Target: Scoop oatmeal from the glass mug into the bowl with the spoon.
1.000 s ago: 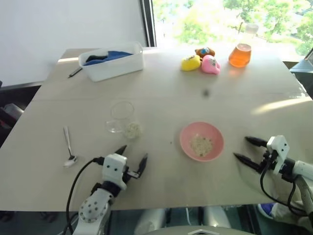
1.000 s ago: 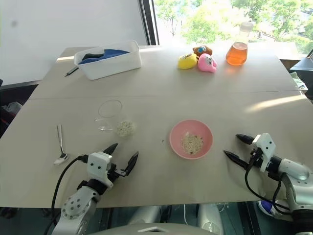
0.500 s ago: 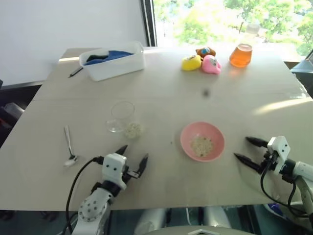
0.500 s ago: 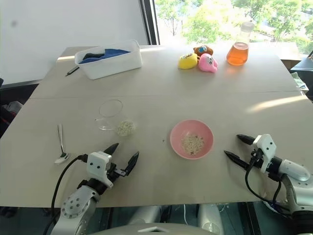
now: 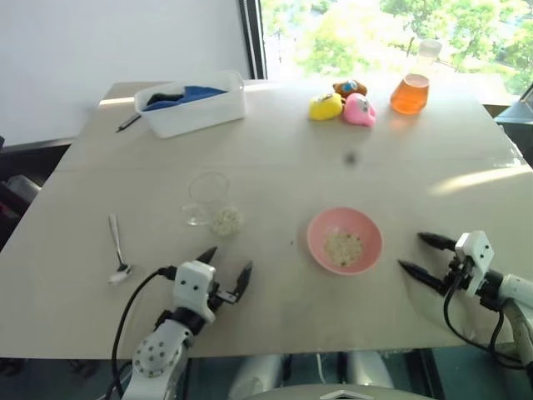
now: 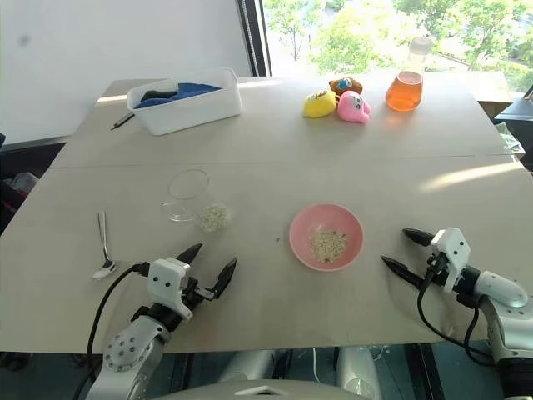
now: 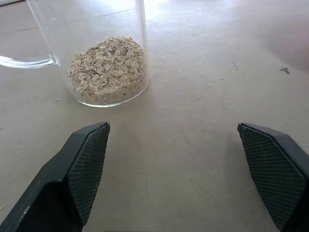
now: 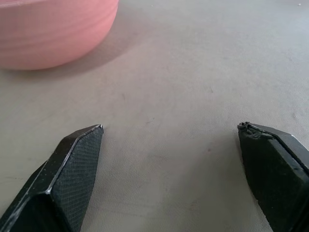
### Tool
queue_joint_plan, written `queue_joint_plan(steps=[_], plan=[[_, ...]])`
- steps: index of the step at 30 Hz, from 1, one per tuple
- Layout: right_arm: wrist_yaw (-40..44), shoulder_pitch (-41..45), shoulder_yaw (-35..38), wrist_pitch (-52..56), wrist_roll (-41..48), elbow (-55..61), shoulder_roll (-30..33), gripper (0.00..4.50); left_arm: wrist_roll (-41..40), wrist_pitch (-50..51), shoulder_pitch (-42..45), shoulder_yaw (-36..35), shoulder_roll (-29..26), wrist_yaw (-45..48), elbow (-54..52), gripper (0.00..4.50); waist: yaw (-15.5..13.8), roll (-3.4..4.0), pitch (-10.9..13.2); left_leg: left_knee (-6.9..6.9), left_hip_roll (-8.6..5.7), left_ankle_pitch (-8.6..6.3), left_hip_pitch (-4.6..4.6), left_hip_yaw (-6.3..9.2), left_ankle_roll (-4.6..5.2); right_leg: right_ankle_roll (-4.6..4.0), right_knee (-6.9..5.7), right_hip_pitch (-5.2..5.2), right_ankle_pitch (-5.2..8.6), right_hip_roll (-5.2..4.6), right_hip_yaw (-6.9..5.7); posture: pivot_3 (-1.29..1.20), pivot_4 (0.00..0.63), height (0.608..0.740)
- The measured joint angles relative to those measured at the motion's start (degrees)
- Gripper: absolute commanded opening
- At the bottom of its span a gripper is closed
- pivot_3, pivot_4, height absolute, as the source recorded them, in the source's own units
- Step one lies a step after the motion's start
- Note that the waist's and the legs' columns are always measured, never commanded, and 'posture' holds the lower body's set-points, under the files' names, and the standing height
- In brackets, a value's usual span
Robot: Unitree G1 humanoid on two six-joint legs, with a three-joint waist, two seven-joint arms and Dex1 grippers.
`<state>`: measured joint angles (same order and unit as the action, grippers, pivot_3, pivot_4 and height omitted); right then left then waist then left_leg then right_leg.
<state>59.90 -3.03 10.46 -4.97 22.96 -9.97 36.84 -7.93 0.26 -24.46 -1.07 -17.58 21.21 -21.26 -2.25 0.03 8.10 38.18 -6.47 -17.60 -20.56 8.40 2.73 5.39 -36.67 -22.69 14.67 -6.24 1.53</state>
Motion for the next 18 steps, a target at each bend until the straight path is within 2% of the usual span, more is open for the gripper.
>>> queue_joint_plan(steps=[4, 7, 10, 14, 18], plan=[[0.9, 0.9, 0.3, 2.3, 1.4, 0.4, 1.3, 4.5, -2.0, 0.7, -0.9, -4.7, -2.2, 0.6, 0.0, 4.48, 0.2, 0.08, 0.2, 0.0, 0.04, 0.04, -0.1, 0.0, 0.02, -0.01, -0.03, -0.12, 0.0, 0.02, 0.01, 0.0, 0.15, 0.74], [2.5, 1.8, 2.4, 6.3, 4.8, 3.5, 4.3, 4.5, -7.3, 3.3, -3.7, -12.7, -6.7, 3.5, -0.4, 4.48, 0.4, 0.27, 0.6, -0.02, 0.04, 0.12, -0.35, -0.03, -0.1, -0.01, -0.07, -0.41, 0.0, 0.02, 0.07, 0.0, 0.15, 0.74], [6.0, 5.0, 3.4, 13.2, 11.1, 12.2, 8.0, 4.5, -15.0, 8.5, -5.5, -21.8, -12.3, 7.9, -2.0, 4.48, 0.5, 0.16, 1.0, -0.01, 0.05, 0.16, -0.57, 0.0, -0.17, -0.02, -0.08, -0.63, -0.01, 0.01, 0.01, 0.0, 0.15, 0.74], [7.6, 7.4, 2.7, 18.2, 15.5, 18.4, 8.7, 4.5, -19.1, 11.8, -3.8, -25.5, -13.8, 8.9, -4.2, 4.48, -0.1, 0.03, 1.0, 0.01, 0.01, 0.16, -0.71, 0.01, -0.17, -0.04, -0.02, -0.69, -0.03, -0.04, -0.04, 0.0, 0.15, 0.74], [10.1, 11.0, -0.5, 24.1, 19.5, 25.5, 10.0, 4.5, -22.7, 19.2, 3.2, -30.9, -15.4, 4.4, -2.5, 4.48, 0.0, -0.02, 1.1, 0.1, 0.02, 0.18, -1.14, 0.13, -0.2, -0.12, -0.08, -1.08, -0.09, 0.0, -0.17, 0.0, 0.15, 0.74]])
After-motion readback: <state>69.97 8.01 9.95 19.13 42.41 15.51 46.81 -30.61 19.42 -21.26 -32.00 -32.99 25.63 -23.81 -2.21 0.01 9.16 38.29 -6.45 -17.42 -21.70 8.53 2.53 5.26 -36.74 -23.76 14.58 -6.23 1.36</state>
